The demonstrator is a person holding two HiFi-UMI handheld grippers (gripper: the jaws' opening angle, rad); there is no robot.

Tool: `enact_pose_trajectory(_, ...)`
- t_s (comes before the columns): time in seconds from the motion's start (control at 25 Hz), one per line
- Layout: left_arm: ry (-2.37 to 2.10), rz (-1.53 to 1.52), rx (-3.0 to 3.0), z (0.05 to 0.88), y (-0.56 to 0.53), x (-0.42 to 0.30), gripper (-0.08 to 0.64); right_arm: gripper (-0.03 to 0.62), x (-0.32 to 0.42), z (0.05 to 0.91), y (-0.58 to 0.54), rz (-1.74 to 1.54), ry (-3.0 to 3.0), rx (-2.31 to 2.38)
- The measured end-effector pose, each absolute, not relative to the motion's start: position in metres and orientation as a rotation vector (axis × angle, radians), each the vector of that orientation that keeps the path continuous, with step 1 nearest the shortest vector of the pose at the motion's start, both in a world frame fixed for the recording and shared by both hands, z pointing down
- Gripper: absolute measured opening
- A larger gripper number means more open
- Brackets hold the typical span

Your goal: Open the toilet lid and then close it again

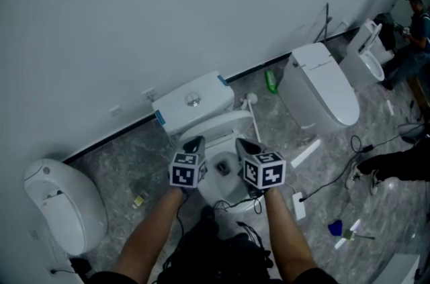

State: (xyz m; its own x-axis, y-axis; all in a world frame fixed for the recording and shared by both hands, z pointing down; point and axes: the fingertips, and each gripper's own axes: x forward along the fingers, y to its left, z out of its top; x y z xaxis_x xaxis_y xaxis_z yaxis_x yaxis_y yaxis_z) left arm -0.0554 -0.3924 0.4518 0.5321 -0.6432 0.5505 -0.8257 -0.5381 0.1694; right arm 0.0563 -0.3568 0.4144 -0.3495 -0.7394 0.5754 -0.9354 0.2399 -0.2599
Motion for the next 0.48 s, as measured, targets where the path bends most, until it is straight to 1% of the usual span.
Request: enact_pose_trajectory(0.48, -1.185, 0.613, 2.387, 0.446, -0.368, -0.046, 0.006, 0.009, 0.057, 0.416, -0.33, 0.84, -2.179, 1.549)
